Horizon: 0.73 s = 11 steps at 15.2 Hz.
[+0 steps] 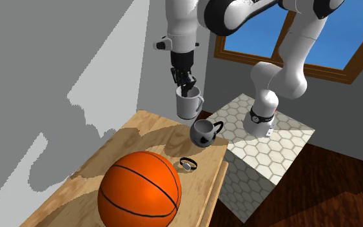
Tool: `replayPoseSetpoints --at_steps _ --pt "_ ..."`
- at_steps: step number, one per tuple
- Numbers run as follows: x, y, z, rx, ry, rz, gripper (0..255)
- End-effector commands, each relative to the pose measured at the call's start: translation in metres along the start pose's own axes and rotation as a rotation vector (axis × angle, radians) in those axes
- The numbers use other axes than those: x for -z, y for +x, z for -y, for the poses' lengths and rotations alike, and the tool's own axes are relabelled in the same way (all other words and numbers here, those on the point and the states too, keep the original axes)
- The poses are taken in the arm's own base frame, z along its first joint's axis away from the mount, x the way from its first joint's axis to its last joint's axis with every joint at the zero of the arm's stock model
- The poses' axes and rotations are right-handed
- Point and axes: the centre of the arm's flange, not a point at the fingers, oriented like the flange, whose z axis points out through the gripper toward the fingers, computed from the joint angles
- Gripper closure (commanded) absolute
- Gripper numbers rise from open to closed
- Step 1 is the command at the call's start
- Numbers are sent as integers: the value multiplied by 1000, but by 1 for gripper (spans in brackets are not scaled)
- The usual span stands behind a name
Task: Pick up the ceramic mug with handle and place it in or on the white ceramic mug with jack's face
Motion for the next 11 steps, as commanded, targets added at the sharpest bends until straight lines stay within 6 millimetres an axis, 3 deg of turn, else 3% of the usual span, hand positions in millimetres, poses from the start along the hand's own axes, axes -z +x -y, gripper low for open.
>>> replayPoseSetpoints --at_steps 1,7,11 --pt "1 -26 13 0 -1 -1 255" --pt "6 -97 46 0 -1 -1 255" --pt "-15 -98 45 0 -1 -1 255"
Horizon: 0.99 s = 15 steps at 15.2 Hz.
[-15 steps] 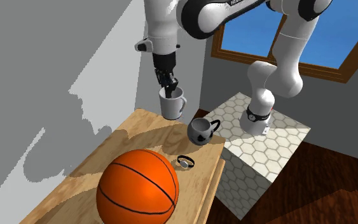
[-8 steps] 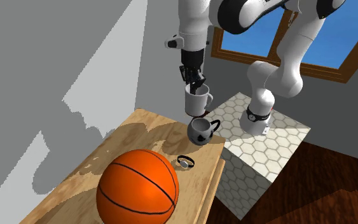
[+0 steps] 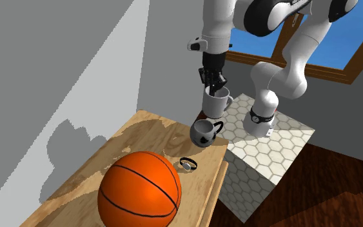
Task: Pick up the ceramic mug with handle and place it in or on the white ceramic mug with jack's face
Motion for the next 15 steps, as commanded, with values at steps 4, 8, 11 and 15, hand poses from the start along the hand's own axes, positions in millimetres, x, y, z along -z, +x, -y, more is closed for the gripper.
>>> replayPoseSetpoints --at_steps 4,8,11,15 --pt "-26 -1 -2 0 0 0 255" --pt "-48 -2 -3 0 0 0 255" --pt "-63 -2 -5 0 0 0 255" --pt "-77 -2 -5 0 0 0 255"
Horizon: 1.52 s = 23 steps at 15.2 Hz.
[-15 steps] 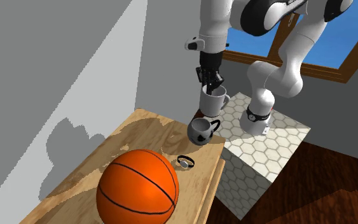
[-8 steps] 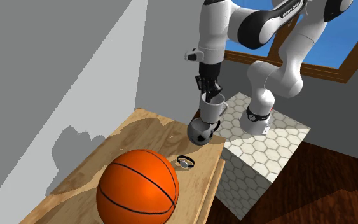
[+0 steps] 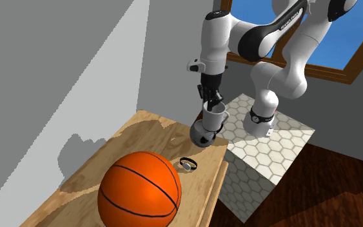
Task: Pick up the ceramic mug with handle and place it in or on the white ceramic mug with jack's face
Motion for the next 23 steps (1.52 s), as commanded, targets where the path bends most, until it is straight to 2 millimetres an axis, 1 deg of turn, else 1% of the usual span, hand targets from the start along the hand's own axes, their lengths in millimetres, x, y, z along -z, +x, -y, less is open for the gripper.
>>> replayPoseSetpoints --at_steps 1,6,7,12,15,16,23 --pt "-3 0 0 0 0 1 255" --pt "-3 0 0 0 0 1 255" --pt "-4 0 0 0 0 1 0" --pt "-3 0 0 0 0 1 0" --pt "36 0 0 0 0 1 0" --pt "47 0 0 0 0 1 0" --pt "47 0 0 0 0 1 0"
